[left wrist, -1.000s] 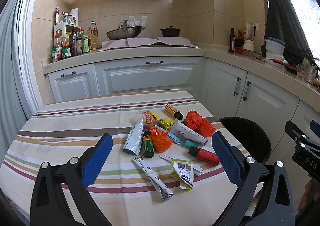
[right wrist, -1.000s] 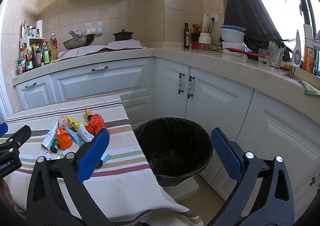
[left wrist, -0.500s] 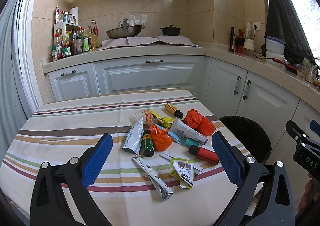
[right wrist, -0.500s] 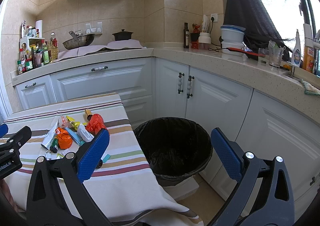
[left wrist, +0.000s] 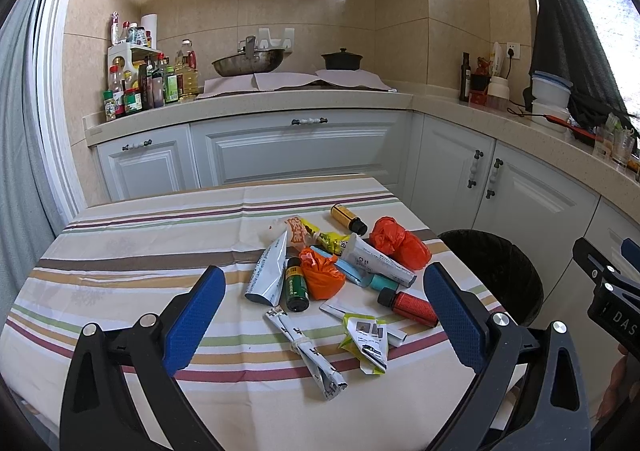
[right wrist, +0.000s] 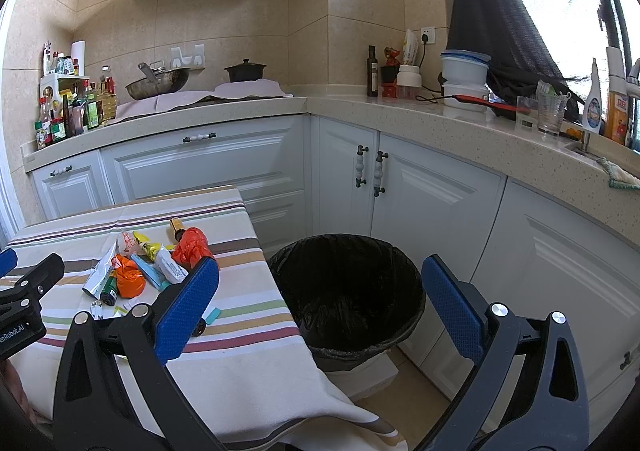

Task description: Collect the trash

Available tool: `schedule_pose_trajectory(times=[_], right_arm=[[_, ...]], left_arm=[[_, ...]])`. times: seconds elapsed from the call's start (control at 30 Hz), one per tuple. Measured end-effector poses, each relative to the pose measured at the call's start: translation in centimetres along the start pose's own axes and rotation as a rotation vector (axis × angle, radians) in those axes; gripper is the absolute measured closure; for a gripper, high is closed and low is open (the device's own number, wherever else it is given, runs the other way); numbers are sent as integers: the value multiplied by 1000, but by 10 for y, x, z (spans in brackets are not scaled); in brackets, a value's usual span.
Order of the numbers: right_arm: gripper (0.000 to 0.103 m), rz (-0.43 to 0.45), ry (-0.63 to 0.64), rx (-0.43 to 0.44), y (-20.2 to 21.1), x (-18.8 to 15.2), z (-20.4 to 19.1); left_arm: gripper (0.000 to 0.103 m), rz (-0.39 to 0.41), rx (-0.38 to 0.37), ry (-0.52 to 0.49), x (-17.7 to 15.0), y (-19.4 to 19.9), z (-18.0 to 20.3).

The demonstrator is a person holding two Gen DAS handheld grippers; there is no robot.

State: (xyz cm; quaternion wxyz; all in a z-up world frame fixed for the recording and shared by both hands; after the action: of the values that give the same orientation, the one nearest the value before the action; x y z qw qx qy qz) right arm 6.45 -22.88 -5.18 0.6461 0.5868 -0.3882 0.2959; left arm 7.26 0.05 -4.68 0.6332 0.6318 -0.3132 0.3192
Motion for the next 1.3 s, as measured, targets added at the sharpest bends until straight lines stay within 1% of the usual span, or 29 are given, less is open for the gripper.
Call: schedule_pose_trajectory(times=[0.7, 0.9, 1.0, 1.17, 1.3], right_arm=[[4, -1, -2, 1, 0, 0, 1], [4, -4, -1, 4, -2, 0, 1], [4, -9, -2, 7, -4, -8, 3], [4, -29, 12, 17, -11, -14, -4], [4, -47, 36, 36, -17, -17, -20]], left_arm=[[6, -5, 1, 4, -2, -1, -1], [6, -8, 18, 2, -4, -3, -2], [6, -11, 26, 4, -6, -3, -6], [7, -40, 41, 25, -9, -9, -18], [7, -74, 67, 39, -18, -15, -33]])
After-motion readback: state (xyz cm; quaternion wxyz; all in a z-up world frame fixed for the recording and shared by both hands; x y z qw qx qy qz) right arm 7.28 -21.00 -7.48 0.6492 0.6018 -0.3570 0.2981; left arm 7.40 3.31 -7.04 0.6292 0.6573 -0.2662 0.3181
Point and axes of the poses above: each gripper's, at about its wrist camera, not at the fingertips, and y roughly against the way its jaws point, z to its right, x to its top, the point moved 8 cm from there along -y, roughly the way its jaws point, and after that the axes turned 9 degrees about -z, right-handed, at the moved point
